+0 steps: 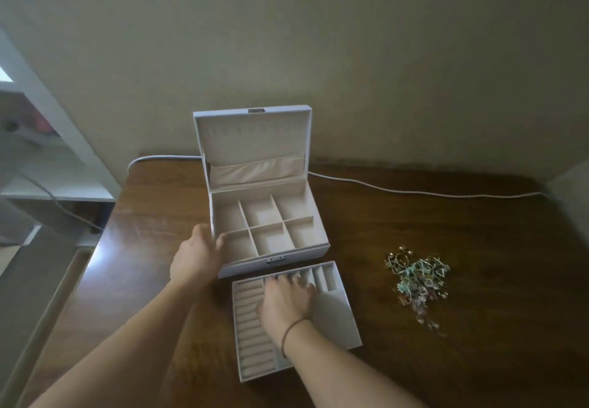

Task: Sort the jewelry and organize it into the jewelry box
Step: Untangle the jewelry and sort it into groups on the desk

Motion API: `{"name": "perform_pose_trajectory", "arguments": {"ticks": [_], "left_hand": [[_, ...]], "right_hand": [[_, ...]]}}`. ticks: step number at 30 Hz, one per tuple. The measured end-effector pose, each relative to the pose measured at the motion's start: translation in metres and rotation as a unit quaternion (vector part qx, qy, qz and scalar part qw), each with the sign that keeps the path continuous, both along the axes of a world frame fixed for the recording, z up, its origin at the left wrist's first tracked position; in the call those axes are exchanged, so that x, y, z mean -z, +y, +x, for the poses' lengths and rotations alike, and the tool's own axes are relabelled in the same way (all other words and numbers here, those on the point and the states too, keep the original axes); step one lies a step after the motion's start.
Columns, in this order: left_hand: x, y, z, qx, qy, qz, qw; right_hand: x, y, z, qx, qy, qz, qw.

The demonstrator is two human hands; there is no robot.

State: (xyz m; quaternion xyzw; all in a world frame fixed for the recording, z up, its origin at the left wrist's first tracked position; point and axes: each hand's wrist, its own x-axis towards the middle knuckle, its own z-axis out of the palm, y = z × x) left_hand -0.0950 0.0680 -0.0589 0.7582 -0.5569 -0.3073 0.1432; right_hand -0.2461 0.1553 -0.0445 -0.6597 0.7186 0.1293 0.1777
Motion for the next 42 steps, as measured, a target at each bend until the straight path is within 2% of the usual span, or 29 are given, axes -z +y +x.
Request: {"name": "perform_pose_trajectory", "arguments": {"ticks": [3,6,9,12,15,18,21,26,29,32,35,42], "left_hand": [[-0.008,0.027,-0.006,-0.084,0.009,-0.060,0.995],[-0.019,0.064,-0.030,-0.087,0.053,-0.176,0.979],[-0.013,0.096,-0.064,0.025,0.074,-0.266,0.961],[-0.009,0.119,-0.109,0.186,0.082,-0.304,0.931],[-0.006,0.132,-0.160,0.316,0.091,-0.292,0.898],[0.003,0.133,-0.216,0.346,0.106,-0.257,0.896],[0.013,0.129,-0.268,0.326,0.093,-0.213,0.916],[0.011,0.106,-0.329,0.286,0.028,-0.140,0.948],[0.016,0.092,-0.344,0.310,-0.022,-0.129,0.942],[0.029,0.084,-0.355,0.355,-0.035,-0.107,0.928],[0.042,0.084,-0.360,0.378,-0.057,-0.127,0.915],[0.068,0.094,-0.357,0.396,-0.023,-0.195,0.897]], "right_hand": [[0.001,0.033,-0.036,-0.061,-0.135,-0.072,0.986],[0.010,0.087,-0.091,-0.109,-0.132,-0.152,0.973],[0.013,0.143,-0.155,-0.070,-0.105,-0.147,0.981],[0.010,0.175,-0.217,-0.007,-0.080,-0.166,0.983],[-0.002,0.173,-0.266,0.108,-0.093,-0.168,0.975],[-0.006,0.146,-0.300,0.129,-0.101,-0.162,0.973],[0.000,0.109,-0.318,0.105,-0.102,-0.105,0.984],[0.012,0.051,-0.350,0.084,-0.167,-0.130,0.974],[0.026,0.035,-0.365,0.077,-0.215,-0.133,0.964],[0.042,0.034,-0.370,0.025,-0.225,-0.135,0.965],[0.058,0.041,-0.374,-0.008,-0.245,-0.165,0.955],[0.088,0.051,-0.379,-0.039,-0.228,-0.254,0.939]]}}
